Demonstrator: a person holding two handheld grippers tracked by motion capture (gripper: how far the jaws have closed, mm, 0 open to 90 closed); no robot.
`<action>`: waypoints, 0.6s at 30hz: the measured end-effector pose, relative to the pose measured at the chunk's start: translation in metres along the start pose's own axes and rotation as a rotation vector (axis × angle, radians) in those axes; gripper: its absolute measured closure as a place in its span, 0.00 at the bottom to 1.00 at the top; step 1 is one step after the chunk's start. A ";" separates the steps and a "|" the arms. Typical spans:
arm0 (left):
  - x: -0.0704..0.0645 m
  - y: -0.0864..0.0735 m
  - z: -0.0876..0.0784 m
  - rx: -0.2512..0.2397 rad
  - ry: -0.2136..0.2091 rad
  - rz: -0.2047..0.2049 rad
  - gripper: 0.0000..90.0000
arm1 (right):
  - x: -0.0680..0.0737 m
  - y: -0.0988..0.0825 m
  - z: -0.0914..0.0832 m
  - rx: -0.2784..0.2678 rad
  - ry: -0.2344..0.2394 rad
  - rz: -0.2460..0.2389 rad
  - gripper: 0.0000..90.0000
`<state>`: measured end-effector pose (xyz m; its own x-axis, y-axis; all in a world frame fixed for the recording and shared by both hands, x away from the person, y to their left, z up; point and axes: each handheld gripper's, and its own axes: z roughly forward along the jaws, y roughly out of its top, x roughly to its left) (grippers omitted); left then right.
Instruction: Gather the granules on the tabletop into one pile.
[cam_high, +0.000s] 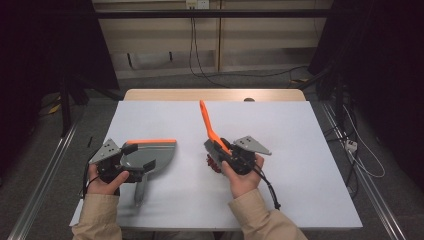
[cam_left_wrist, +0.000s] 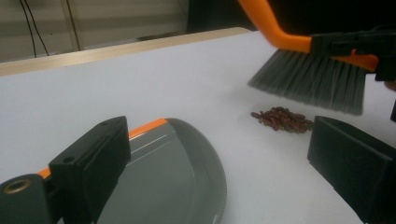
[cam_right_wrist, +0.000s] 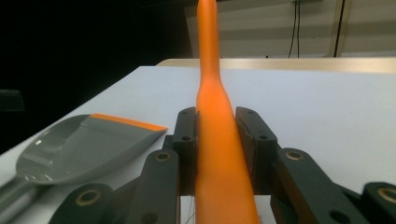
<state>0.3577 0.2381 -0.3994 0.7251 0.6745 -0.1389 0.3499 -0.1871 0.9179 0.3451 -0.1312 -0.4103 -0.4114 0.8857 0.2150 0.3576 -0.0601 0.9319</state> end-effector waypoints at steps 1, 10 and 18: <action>-0.001 0.000 0.000 0.006 0.001 0.004 0.07 | -0.006 0.002 -0.005 -0.001 -0.006 -0.012 0.79; -0.002 -0.001 0.000 0.019 0.015 0.007 0.07 | -0.057 0.002 -0.032 0.021 0.004 -0.109 0.79; -0.003 -0.003 -0.001 0.032 0.028 0.009 0.07 | -0.080 -0.010 -0.039 0.082 0.000 -0.152 0.79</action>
<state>0.3540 0.2369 -0.4011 0.7112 0.6927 -0.1199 0.3627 -0.2154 0.9067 0.3423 -0.2195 -0.4252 -0.4657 0.8819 0.0735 0.3581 0.1119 0.9269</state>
